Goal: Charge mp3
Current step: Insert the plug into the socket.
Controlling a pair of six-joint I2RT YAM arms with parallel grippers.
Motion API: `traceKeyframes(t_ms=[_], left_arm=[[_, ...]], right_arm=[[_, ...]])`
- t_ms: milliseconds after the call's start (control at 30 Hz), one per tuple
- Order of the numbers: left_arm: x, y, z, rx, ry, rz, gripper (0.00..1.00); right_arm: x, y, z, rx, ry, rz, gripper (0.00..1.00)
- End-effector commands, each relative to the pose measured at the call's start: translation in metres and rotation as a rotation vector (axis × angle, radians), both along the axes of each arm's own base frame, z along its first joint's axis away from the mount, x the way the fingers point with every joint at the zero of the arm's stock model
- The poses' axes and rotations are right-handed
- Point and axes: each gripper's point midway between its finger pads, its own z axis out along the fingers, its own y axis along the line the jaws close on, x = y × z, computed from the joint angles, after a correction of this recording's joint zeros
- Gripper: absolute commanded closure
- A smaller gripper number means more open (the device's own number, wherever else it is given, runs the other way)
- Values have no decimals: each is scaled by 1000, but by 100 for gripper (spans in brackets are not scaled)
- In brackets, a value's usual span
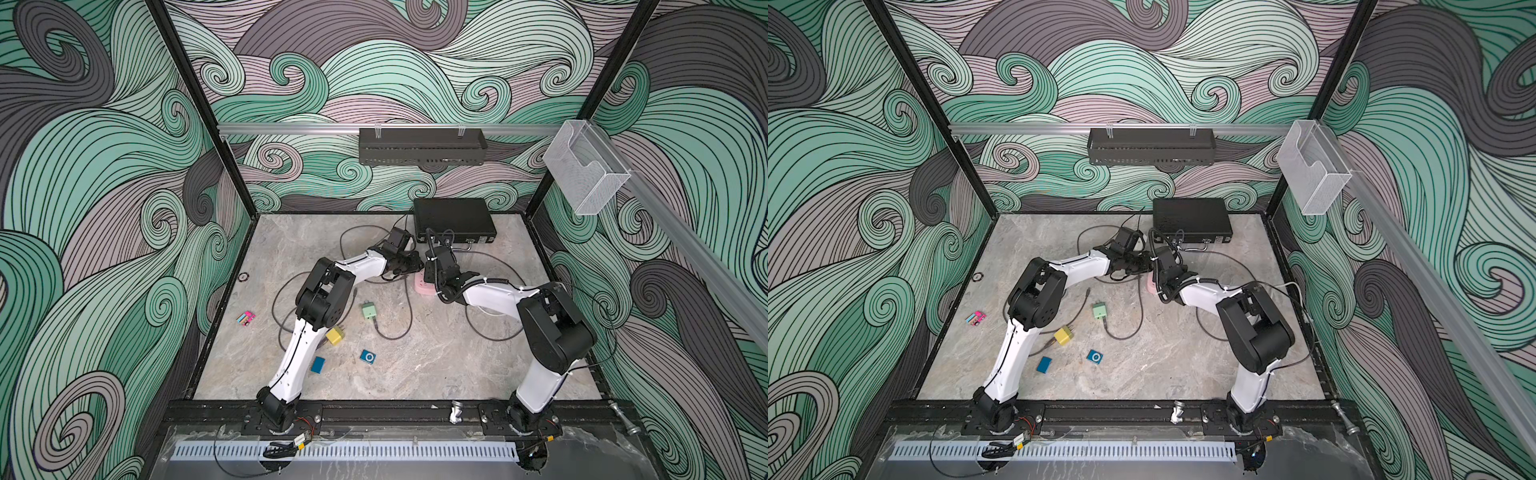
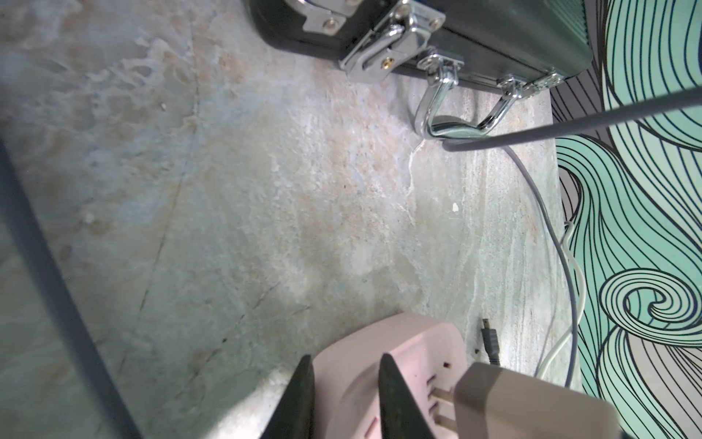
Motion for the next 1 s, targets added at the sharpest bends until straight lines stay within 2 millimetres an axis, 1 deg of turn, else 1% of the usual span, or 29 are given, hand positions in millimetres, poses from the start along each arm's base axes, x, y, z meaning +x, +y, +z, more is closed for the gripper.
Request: traceKeyframes(t_ms=[0, 167, 400, 700, 967], left_arm=[[-24, 5, -17, 69, 69, -21, 73], [-23, 4, -16, 63, 68, -16, 74], [-25, 7, -16, 65, 69, -12, 75], [-31, 3, -19, 66, 78, -18, 77], [-38, 0, -23, 74, 84, -30, 78]], right_arm=[[-19, 3, -38, -65, 152, 113, 100], [-22, -4, -45, -82, 179, 101, 100], [-20, -20, -44, -104, 168, 31, 100], [-17, -22, -38, -62, 112, 13, 100], [-23, -22, -38, -31, 108, 46, 100]])
